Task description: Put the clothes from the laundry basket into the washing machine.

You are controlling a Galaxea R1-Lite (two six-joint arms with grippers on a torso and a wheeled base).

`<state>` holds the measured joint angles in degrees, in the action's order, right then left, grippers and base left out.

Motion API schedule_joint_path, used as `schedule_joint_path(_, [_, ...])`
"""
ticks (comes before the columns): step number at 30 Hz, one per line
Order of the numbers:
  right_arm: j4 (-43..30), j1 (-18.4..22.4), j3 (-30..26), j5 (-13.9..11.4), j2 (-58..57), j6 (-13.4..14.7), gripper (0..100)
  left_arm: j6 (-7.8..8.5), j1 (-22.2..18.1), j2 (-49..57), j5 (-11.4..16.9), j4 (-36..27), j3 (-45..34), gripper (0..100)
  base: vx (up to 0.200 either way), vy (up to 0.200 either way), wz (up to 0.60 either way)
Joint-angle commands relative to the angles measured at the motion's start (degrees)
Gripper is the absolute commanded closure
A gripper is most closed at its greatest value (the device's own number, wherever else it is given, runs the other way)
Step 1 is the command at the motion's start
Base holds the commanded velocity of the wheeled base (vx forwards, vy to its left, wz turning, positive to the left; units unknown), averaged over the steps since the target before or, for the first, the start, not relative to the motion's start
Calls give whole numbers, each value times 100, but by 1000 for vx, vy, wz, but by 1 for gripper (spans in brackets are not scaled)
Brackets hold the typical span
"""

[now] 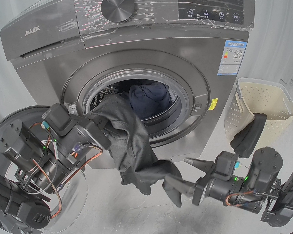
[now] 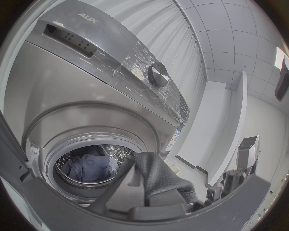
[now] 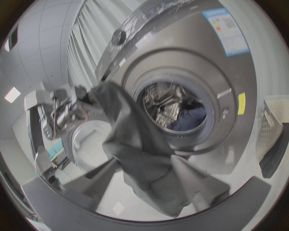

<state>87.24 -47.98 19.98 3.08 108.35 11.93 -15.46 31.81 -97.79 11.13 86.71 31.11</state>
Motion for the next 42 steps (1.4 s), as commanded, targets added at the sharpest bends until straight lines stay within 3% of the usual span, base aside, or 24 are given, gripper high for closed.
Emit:
schedule_joint_path(1, [-14,-299,-565,-45,731,-16,0,-10,54,-91,-23,-32,194,100,0,0,0])
schedule_joint_path(6, [74,-405,-513,-36,1092,11,0,-10,63,-12,-32,-32,185,100,0,0,0])
schedule_joint_path(12, [74,-141,410,-36,1364,-25,0,-1,168,6,-23,-14,150,100,0,0,0])
schedule_joint_path(19, [57,87,1069,-71,1496,-60,0,-1,212,103,-23,-23,141,100,0,0,0])
schedule_joint_path(30, [-93,386,2704,-203,2516,-306,0,-1,361,261,-14,-23,141,100,0,0,0])
schedule_joint_path(42, [-189,448,3618,-203,3017,-341,0,-10,572,445,3,-49,115,100,0,0,0])
